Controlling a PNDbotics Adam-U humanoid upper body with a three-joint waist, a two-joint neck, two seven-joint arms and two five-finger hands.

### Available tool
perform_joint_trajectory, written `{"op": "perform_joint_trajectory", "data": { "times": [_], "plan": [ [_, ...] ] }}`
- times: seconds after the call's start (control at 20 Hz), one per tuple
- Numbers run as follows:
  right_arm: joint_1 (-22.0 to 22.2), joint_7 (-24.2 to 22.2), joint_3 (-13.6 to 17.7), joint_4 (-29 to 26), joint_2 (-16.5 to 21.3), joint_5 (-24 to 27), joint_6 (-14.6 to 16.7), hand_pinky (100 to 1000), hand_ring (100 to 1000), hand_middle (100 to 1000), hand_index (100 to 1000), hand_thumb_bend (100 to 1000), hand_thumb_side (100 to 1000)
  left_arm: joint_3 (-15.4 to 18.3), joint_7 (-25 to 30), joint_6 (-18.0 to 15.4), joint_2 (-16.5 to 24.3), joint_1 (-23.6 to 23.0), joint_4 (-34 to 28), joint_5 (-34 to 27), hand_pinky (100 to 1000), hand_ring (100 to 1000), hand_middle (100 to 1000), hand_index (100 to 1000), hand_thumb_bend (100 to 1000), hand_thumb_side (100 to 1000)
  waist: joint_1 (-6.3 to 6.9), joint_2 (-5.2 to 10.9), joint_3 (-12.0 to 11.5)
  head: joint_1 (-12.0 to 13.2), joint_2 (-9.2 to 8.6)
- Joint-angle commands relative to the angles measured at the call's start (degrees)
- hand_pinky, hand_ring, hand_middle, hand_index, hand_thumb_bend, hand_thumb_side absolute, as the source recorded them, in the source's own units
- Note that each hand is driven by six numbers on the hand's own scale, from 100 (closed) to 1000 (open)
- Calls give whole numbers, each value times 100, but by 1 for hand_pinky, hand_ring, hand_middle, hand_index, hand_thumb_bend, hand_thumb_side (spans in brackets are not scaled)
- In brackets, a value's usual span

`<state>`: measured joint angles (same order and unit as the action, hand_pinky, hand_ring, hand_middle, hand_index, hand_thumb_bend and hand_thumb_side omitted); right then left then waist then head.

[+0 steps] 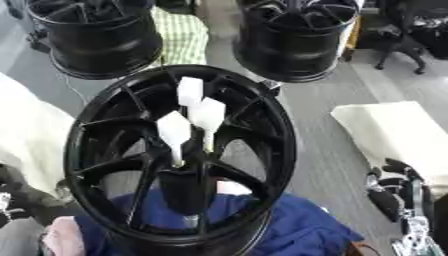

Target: Pull the pin out of the wheel hub.

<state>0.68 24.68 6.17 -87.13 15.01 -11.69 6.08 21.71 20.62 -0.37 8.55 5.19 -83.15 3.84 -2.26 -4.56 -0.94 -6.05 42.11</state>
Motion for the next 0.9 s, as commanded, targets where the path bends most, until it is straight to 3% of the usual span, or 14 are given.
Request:
{"op": "perform_joint_trajectory", "data": {
  "times": [0.05,0.2,0.25,0.3,0.5,0.7,0.9],
  "plan": [
    [-142,-159,88,-704,1031,-74,-209,515,544,663,777,132,170,-16,22,53,63,52,-226,5,614,626,558,747,100,595,2,64,-25,46,-73],
    [-354,-537,0,-1363,2076,26,-489,529,553,674,790,128,175,-27,47,78,70,27,-327,-9,614,626,558,747,100,595,-29,70,-81,62,-105],
    [-432,-694,-47,-1545,2371,76,-558,538,560,678,801,129,366,-29,53,87,72,20,-352,-14,614,626,558,747,100,595,-40,70,-99,60,-112],
    [-530,-889,-119,-1724,2685,127,-608,542,563,685,804,124,177,-33,58,95,74,17,-375,-19,614,626,558,747,100,594,-52,69,-117,60,-118],
    [-1014,-1775,-458,-2296,3695,387,-744,570,588,710,834,135,184,-69,97,120,78,26,-440,-19,614,626,558,747,100,594,-91,50,-192,41,-147],
    [-1631,-2688,-825,-2681,4316,622,-741,598,618,732,860,165,185,-106,142,124,97,57,-495,-15,614,626,557,747,100,593,-133,16,-280,-20,-176],
    [-2269,-3417,-1202,-2743,4471,856,-675,609,649,748,875,188,180,-142,180,122,117,97,-533,-10,613,626,557,747,100,591,-166,-37,-369,-62,-221]
  ]
}}
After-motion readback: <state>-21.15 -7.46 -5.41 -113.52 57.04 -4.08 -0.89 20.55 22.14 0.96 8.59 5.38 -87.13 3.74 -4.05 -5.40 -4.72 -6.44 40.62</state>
